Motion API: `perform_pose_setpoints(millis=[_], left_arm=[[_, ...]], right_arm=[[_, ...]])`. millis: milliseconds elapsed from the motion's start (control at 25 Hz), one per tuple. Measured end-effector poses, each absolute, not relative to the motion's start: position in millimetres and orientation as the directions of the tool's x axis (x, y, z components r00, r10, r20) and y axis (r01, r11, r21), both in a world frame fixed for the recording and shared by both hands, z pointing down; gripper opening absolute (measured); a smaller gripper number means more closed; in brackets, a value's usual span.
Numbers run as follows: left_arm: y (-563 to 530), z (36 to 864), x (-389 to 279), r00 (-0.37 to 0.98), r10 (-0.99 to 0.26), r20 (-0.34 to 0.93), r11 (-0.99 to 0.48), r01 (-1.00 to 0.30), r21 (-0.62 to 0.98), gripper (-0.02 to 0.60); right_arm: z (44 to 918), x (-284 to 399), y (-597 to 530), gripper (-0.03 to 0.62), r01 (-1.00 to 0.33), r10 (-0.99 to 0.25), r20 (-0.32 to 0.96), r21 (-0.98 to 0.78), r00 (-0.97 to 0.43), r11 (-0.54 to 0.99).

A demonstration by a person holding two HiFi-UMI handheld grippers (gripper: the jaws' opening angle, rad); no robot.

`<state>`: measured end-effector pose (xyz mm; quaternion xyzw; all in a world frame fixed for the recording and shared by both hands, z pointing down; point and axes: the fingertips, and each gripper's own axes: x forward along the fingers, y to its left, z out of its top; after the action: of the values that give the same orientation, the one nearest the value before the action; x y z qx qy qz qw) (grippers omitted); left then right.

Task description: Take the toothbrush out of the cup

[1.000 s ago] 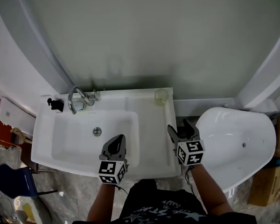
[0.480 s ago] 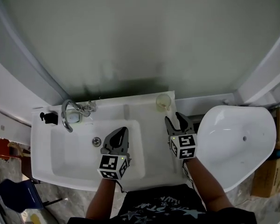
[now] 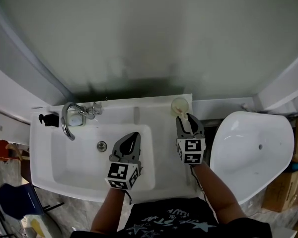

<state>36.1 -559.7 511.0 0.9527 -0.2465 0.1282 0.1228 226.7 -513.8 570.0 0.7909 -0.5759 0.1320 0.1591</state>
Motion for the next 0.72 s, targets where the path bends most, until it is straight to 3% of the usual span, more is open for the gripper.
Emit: perform_pose_setpoints(millis=[200, 400, 720], left_arm=[[-560.7, 518.3, 38.7, 0.845, -0.431, 0.315, -0.845, -0.501, 0.187, 0.012], [-560.8, 520.5, 37.5, 0.845, -0.43, 0.319, -0.845, -0.501, 0.187, 0.012], [-553.9, 514.8, 26.8, 0.839, -0.44, 0.32, -0.837, -0.512, 0.194, 0.012]], right_arm=[[574.8, 232.3, -519.5, 0.127, -0.946, -0.862, 0.391, 0.109, 0.323, -0.305], [569.8, 237.1, -519.3, 0.048, -0.935, -0.858, 0.373, 0.133, 0.354, -0.328], [550.5, 235.0, -516.9, 0.046, -0.94, -0.873, 0.349, 0.151, 0.342, -0.308]])
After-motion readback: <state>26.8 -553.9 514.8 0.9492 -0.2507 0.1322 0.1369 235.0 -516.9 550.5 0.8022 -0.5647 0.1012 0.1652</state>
